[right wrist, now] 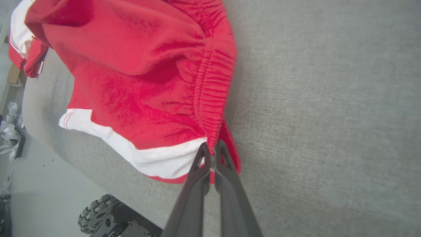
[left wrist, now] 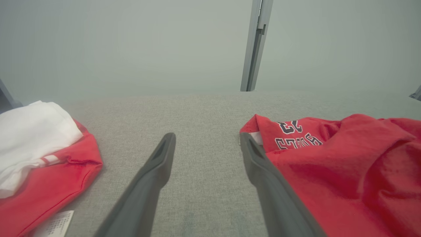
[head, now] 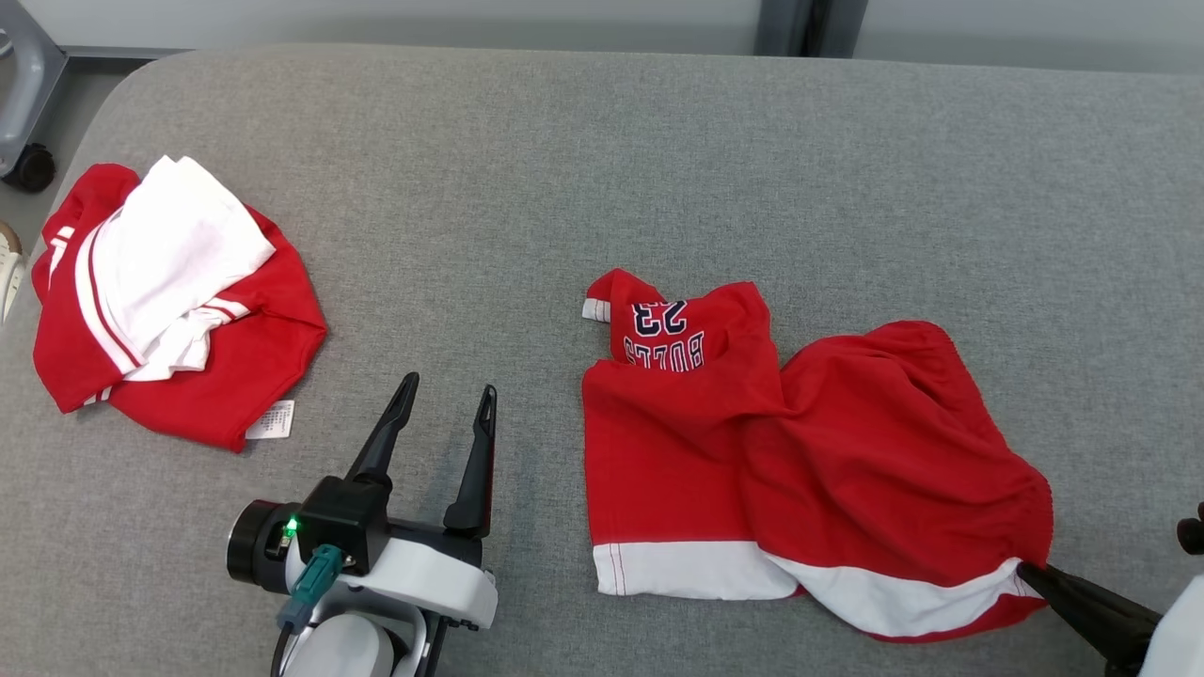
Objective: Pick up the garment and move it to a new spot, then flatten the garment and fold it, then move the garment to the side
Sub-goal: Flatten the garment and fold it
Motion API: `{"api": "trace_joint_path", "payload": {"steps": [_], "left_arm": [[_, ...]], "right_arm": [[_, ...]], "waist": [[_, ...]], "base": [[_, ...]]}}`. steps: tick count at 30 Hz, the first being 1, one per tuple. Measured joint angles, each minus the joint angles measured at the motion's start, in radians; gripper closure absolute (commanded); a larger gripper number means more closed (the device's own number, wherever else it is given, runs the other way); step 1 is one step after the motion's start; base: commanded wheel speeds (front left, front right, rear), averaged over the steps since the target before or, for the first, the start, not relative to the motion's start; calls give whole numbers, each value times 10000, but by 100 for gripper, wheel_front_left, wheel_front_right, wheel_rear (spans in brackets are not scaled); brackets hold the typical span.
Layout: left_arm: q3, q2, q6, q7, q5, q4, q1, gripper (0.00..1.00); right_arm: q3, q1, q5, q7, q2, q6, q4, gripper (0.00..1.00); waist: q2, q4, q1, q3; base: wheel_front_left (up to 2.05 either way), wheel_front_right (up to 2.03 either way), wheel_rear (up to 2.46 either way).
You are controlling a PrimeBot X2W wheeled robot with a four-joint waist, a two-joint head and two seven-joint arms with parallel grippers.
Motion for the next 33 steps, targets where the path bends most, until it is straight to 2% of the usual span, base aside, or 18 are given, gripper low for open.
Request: {"api": "trace_joint_path", "payload": {"steps": [5, 11, 15, 24, 28, 33], "left_arm": [[21, 77, -8, 27, -21, 132, -26, 0], [159, 332, 23, 236, -123, 123, 63, 0], [290, 543, 102, 424, -180, -59, 81, 0], [537, 940, 362, 771, -263, -516, 329, 0], [527, 1012, 378, 899, -280, -619, 500, 0], [543, 1064, 577, 1016, -362, -708, 1017, 0]], "right_arm": [[151, -297, -326, -460, 600, 0, 462, 0], [-192, -39, -677, -1572, 832, 0, 510, 0], [-802, -69, -1944, -3039, 1164, -10, 468, 0], [-1726, -745, -4897, -5317, 3457, -8, 1126, 0], [-1998, -965, -6025, -5743, 4259, -8, 1373, 0], [-2171, -922, -6892, -5873, 4915, -8, 1626, 0]], "waist": [[0, -80, -1, -90], [0, -301, 0, -393], [0, -507, 0, -643], [0, -878, 0, -1269], [0, -914, 0, -1529], [0, -894, 0, -1871]], "base": [[0, 0, 0], [0, 0, 0], [0, 0, 0], [0, 0, 0], [0, 0, 0], [0, 0, 0]]}}
